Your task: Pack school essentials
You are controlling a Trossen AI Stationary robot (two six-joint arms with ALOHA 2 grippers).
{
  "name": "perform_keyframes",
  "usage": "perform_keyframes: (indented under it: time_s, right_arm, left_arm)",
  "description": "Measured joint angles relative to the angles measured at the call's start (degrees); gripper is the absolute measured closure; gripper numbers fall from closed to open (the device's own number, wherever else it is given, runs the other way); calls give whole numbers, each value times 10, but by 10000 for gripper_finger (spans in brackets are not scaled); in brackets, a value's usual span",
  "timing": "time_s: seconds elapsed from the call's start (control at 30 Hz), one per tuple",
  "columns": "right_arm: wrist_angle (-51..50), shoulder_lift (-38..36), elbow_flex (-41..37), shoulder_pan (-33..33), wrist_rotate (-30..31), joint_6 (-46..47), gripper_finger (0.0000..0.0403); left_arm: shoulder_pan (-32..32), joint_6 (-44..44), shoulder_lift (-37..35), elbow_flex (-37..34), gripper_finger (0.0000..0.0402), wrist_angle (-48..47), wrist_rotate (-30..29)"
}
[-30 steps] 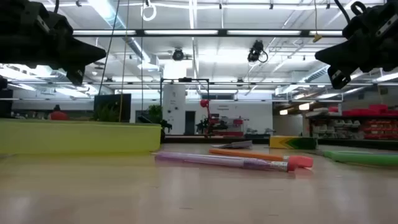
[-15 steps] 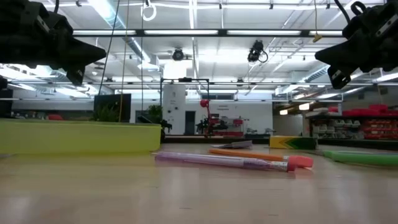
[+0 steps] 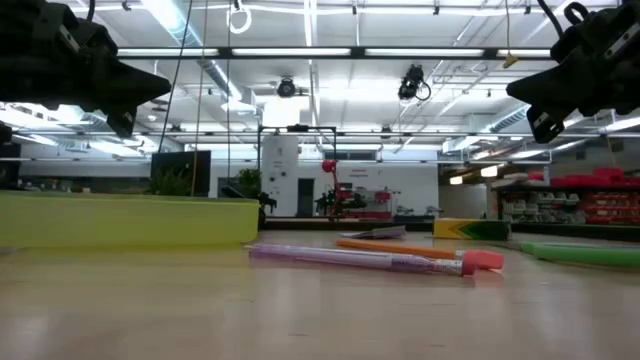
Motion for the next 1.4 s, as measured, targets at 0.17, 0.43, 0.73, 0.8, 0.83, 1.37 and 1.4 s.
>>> perform_keyframes:
  time_s: [0.17, 0.43, 0.73, 0.8, 0.83, 1.37, 1.4]
  right_arm:
    - [0, 0, 0, 0, 0, 0, 396]
    - [0, 0, 0, 0, 0, 0, 396]
    - [0, 0, 0, 0, 0, 0, 396]
    - [0, 0, 0, 0, 0, 0, 396]
    - [0, 0, 0, 0, 0, 0, 396]
    - [0, 0, 0, 0, 0, 0, 396]
    - [0, 0, 0, 0, 0, 0, 396]
  left_arm:
    - [0, 0, 0, 0, 373, 0, 0]
    - [0, 0, 0, 0, 367, 0, 0]
    - [0, 0, 0, 0, 374, 0, 0]
    - [0, 0, 0, 0, 376, 0, 0]
    - [0, 0, 0, 0, 376, 0, 0]
    - [0, 0, 0, 0, 372, 0, 0]
    - [0, 0, 0, 0, 373, 0, 0]
